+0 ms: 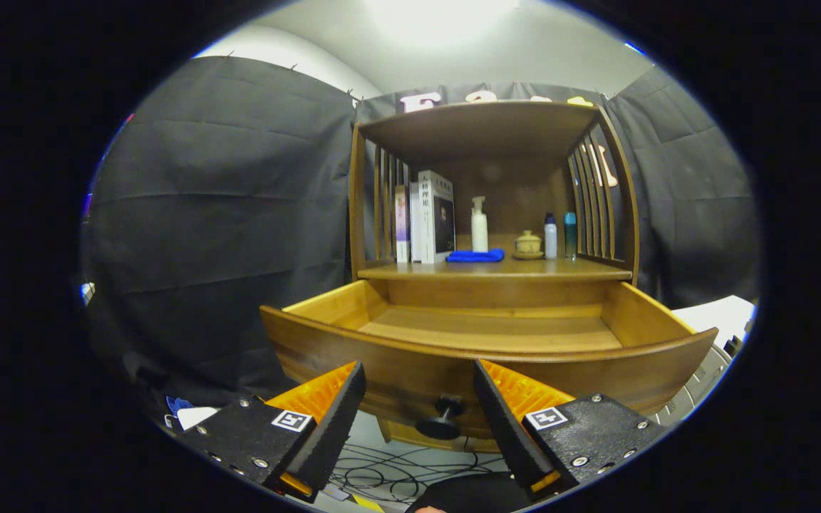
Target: Pull open the drawer, take out the items inside it, and place them on the countertop above the cabinet.
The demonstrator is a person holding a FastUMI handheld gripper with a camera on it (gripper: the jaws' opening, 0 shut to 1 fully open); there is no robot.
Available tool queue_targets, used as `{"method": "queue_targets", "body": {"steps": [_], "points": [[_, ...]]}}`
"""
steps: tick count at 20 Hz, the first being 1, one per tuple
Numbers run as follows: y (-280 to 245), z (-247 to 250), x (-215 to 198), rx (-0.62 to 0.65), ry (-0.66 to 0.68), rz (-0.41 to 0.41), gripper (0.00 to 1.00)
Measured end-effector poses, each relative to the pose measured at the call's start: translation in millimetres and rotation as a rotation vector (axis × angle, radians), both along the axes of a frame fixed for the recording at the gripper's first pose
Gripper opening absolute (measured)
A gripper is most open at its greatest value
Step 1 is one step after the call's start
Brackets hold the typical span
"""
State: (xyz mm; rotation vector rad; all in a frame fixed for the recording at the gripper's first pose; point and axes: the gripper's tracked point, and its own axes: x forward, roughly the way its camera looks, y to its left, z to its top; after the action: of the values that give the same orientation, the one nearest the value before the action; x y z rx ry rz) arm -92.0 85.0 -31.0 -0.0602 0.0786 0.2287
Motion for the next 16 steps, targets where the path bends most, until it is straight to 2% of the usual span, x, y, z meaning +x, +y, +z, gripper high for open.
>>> {"method": "queue_targets", "body": {"steps": [5,10,16], "points": [[-13,29,14,0.031,-0.015,-0.023,0.93],[-35,51,45,0.051,0.0,-0.045,0.93],[-52,44,86,0.065,0.159,-0.026,0.93]]}}
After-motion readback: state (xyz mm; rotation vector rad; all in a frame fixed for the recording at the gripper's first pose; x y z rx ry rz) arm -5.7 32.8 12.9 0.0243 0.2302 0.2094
